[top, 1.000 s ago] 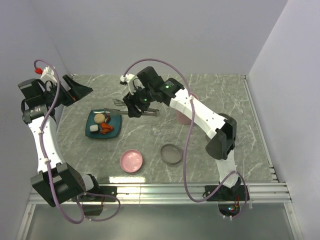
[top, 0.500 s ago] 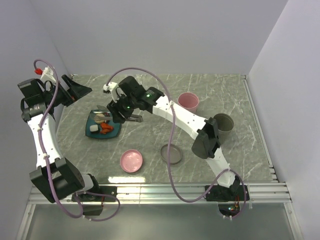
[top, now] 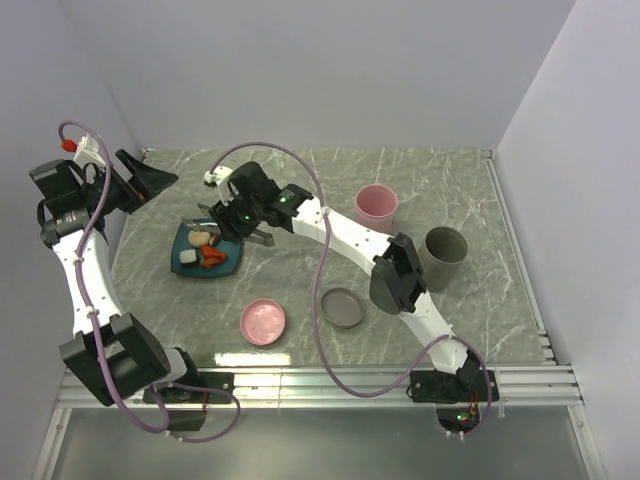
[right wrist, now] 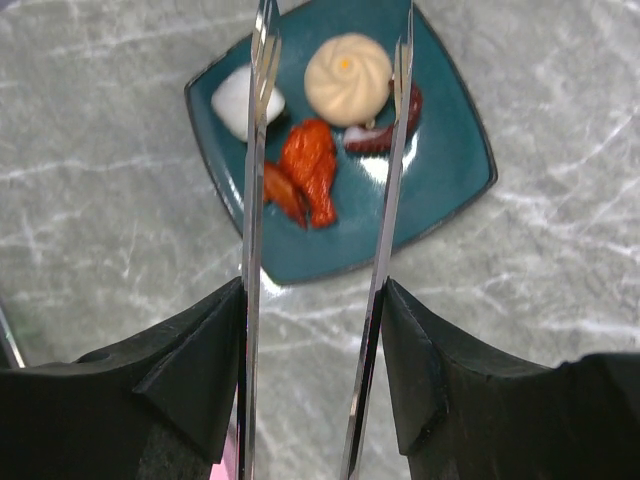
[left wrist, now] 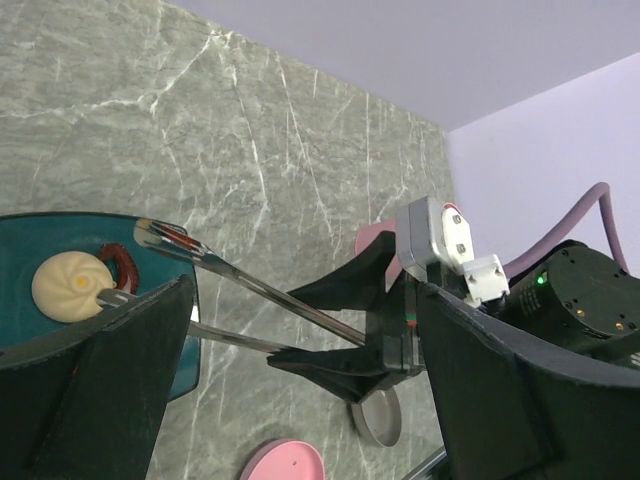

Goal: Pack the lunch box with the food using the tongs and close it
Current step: Pick up the fake food from the plate.

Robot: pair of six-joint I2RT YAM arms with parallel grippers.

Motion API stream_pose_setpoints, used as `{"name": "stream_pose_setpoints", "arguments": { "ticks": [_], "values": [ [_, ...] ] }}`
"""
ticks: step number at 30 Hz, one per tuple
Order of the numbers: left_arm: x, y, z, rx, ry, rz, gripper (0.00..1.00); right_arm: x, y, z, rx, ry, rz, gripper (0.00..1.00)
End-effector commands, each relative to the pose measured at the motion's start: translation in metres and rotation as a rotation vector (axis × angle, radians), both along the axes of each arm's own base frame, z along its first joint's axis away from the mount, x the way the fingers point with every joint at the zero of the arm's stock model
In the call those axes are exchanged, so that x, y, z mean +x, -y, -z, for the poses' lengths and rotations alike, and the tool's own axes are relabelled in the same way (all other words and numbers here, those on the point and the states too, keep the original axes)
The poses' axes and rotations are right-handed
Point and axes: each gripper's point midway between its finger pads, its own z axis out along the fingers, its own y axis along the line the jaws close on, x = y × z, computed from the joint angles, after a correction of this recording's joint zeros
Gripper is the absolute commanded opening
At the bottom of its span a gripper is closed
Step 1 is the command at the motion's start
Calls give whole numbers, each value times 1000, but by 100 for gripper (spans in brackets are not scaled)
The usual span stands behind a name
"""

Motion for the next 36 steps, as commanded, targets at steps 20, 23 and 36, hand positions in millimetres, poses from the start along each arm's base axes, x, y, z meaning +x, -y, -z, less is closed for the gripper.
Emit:
{"name": "stream_pose_setpoints", "arguments": {
  "ticks": [20, 23, 36],
  "values": [
    [-1, 2, -5, 1, 35, 24, 99, 6, -44, 7, 98, 67, -30, 62],
    [-1, 2, -6, 4, 38, 26, 99, 8, -44, 15, 81, 73, -23, 63],
    [-3, 3, -4, 3, 38, 28, 99, 12, -42, 51, 18, 70, -16, 63]
  ]
}}
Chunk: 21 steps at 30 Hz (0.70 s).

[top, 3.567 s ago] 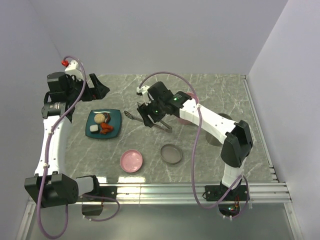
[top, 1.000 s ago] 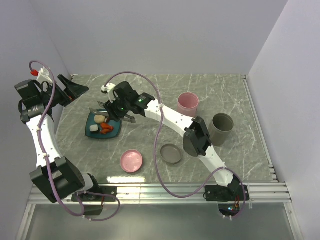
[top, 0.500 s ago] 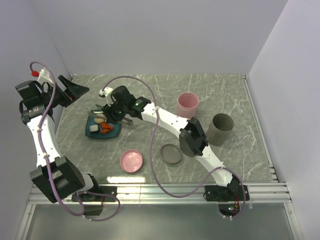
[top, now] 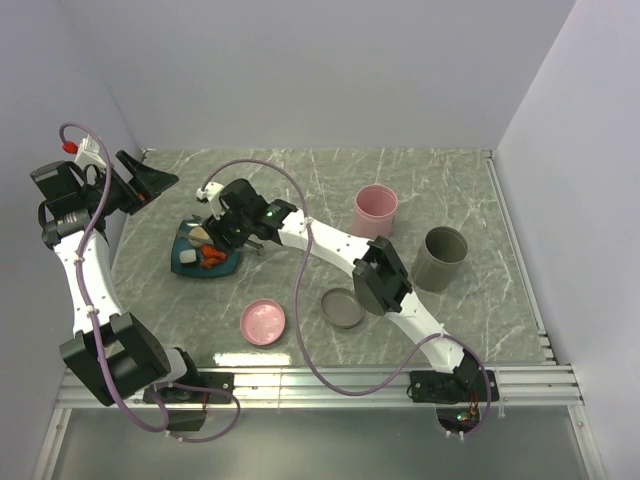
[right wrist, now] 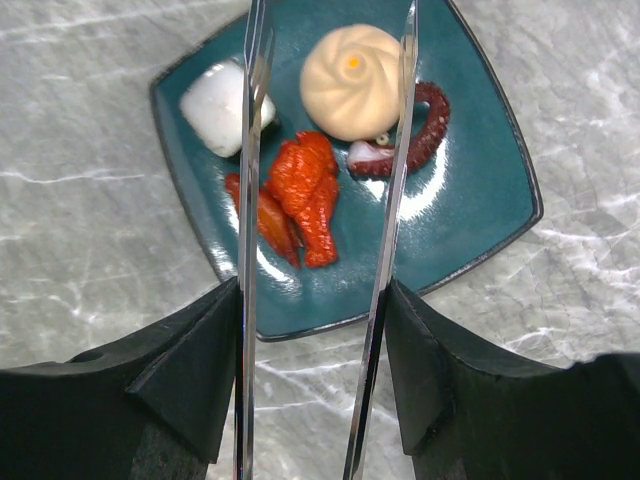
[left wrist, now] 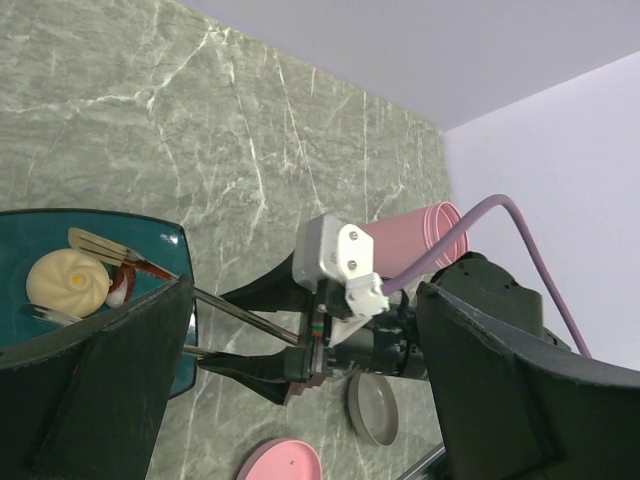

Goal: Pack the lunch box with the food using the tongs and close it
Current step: Pick up the fake food from the plate.

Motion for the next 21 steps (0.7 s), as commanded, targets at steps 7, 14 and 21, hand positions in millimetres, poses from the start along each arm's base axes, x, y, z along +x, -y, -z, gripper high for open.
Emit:
{"name": "stream_pose_setpoints", "arguments": {
  "ticks": [7, 14, 21],
  "values": [
    [-4, 1, -4, 20, 34, 25, 100, 16, -6, 10, -3, 66, 36, 64],
    [-3, -1, -1, 14, 29, 21, 99, 19, -3, 23, -33, 73, 39, 64],
    [-2, -3, -3, 16, 29, 20, 99, 13, -2, 20, -29, 65, 19, 60]
  ]
}}
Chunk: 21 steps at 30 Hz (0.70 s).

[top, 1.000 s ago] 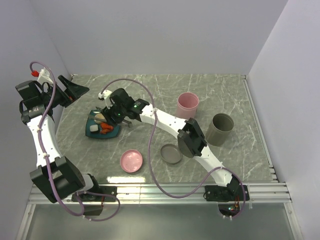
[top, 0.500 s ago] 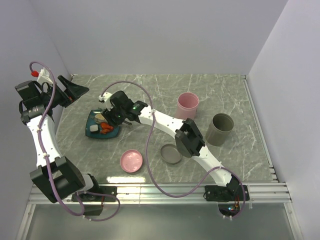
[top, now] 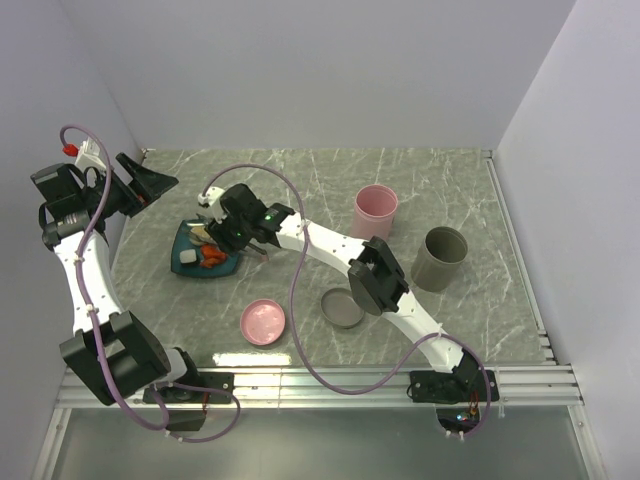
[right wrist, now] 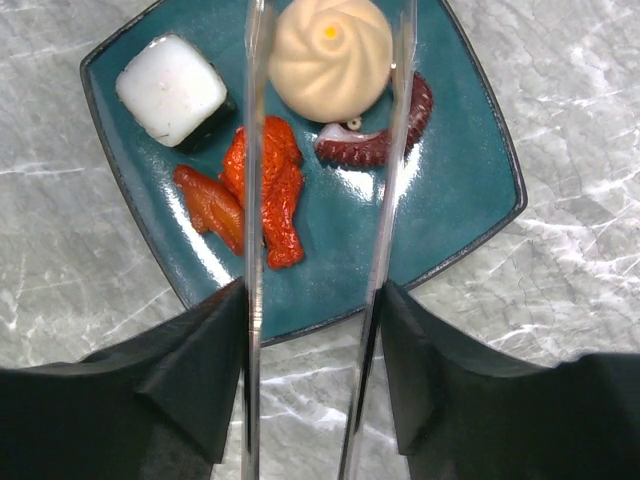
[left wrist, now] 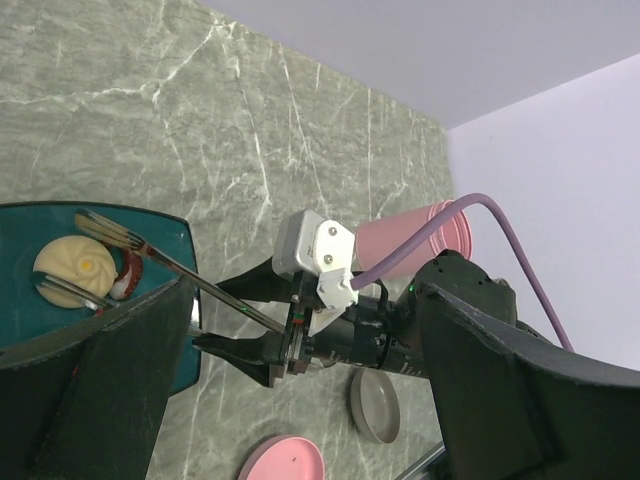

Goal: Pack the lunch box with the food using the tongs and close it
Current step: Pick up the fake food from the plate.

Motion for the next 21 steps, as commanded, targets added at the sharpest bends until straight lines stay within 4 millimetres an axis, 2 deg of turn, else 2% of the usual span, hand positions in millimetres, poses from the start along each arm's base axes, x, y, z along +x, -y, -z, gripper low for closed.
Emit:
{"name": "stream_pose_setpoints", "arguments": {
  "ticks": [1, 10, 21],
  "values": [
    [-1, 0, -10, 17, 41, 23, 99, 0, -8, -8, 35, 28, -19, 57],
    [-1, 1, -10, 17, 41, 23, 99, -11, -13, -43, 90, 40, -59, 43],
    [-2, 0, -12, 20, 47, 19, 99, -18, -16, -101, 184, 71, -69, 27]
  ]
}}
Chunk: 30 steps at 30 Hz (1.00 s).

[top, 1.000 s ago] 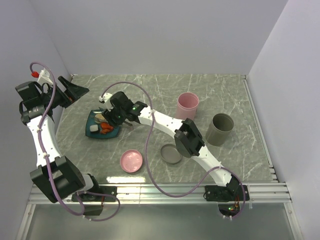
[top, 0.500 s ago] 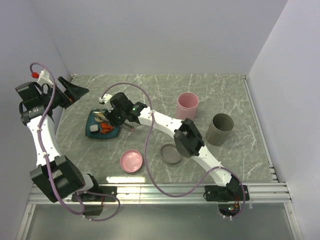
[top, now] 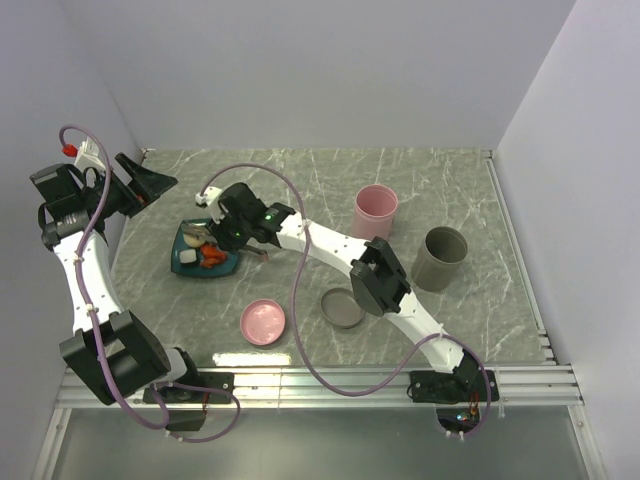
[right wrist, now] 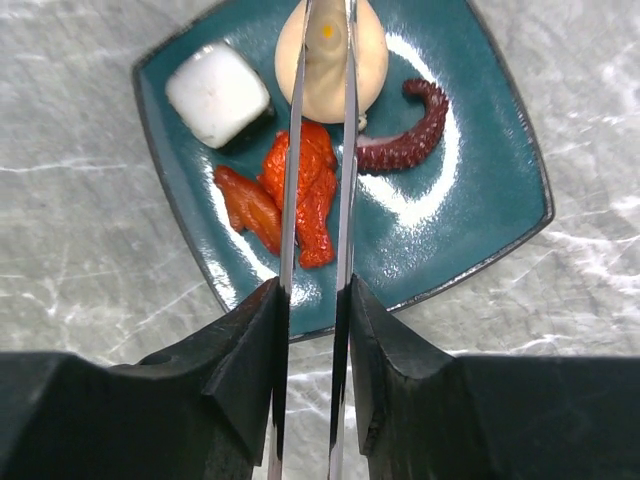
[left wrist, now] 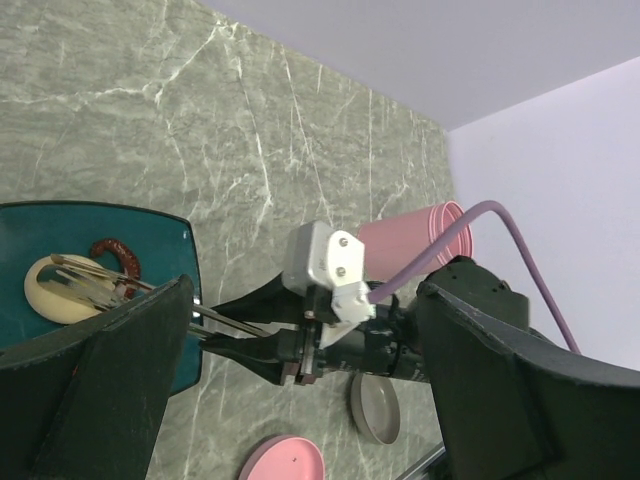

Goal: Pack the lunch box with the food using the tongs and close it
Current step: Pick up the fake food from the plate.

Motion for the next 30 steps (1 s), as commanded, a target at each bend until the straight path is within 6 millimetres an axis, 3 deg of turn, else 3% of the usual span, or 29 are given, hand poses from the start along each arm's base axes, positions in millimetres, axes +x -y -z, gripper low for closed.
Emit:
{"name": "stream_pose_setpoints", "arguments": {
  "ticks": [1, 12, 18, 22, 24, 25, 27, 28, 30],
  "values": [
    [-2, 3, -13, 19, 48, 26, 99, -4, -9, -96, 160, 92, -15, 25],
    [-4, 5, -16, 1, 62, 31, 99, -4, -1, -130, 196, 129, 1, 0],
    [-4, 5, -24, 11, 79, 31, 99, -5, 15, -150, 203, 132, 2, 0],
    [-6, 9, -33, -19, 106, 49, 99, -2, 39, -169, 203, 136, 13, 0],
    [-6, 11, -43, -31, 139, 56, 99, -1, 53, -164, 181, 107, 10, 0],
    [-6, 12, -45, -33, 146, 56, 99, -3, 62, -176, 191, 112, 12, 0],
    [-6, 12, -49, -25, 158, 53, 99, 0, 81, -171, 165, 95, 22, 0],
    [-5, 10, -47, -24, 153, 48, 99, -4, 90, -188, 185, 110, 17, 0],
    [-4, 8, -44, -24, 141, 43, 99, -2, 110, -184, 163, 90, 31, 0]
  ]
}}
